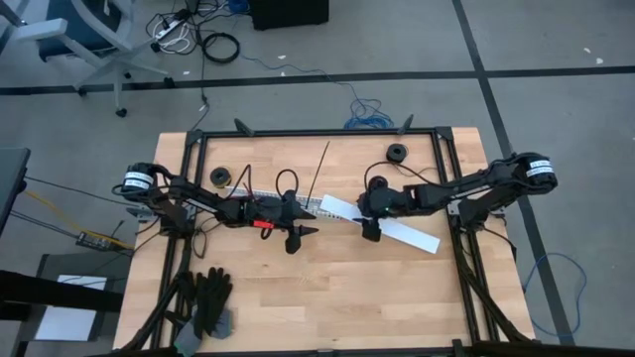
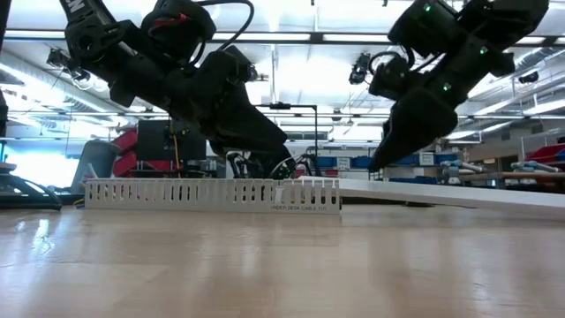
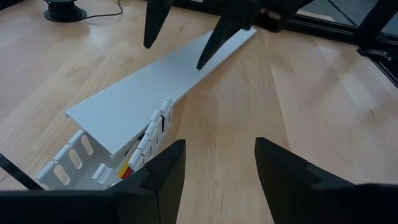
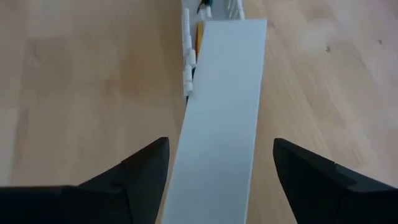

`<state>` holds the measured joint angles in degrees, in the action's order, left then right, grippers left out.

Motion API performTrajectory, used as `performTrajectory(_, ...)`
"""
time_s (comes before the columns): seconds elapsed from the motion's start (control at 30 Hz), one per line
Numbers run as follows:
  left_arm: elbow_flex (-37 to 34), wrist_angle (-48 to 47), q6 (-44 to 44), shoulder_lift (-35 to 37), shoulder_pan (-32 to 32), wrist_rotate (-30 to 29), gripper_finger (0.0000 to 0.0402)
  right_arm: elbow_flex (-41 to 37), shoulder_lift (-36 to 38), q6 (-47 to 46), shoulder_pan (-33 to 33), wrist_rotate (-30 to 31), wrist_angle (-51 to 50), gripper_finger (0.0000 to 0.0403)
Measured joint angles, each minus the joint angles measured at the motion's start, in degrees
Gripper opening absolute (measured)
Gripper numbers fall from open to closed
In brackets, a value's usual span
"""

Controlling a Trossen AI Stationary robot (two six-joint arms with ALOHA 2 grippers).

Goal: Ziptie cables
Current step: Close the white cable duct

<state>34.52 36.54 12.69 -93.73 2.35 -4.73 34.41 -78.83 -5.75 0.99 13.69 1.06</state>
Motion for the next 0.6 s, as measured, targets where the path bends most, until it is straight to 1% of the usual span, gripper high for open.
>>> performTrajectory(0.13, -0.02, 0.09, 0.0, 0.0, 0.0, 0.0, 0.0168, 0.13, -5.15, 0.33, -0.02, -0.67, 3.05, 0.0258)
performTrajectory(0.27, -0.02, 0.13, 0.45, 0.0, 0.01, 0.01, 0.0168, 3.82, -10.43, 0.47, -0.01, 0.01, 2.66, 0.0251)
performTrajectory(0.37, 0.0, -0.18, 1.31, 0.0, 0.02, 0.02, 0.0168, 7.33, -13.43, 0.69, 0.0, 1.26, 0.46, 0.0248)
performTrajectory(0.47, -0.02, -0.35, 1.36, 0.0, 0.07, 0.41, 0.0168, 10.4, -15.39, 0.74, -0.02, 3.19, -3.84, 0.0246)
performTrajectory(0.6, -0.02, -0.49, 1.36, 0.0, 0.07, 0.52, 0.0168, 11.86, -15.79, 0.53, -0.04, 5.07, -6.68, 0.0243)
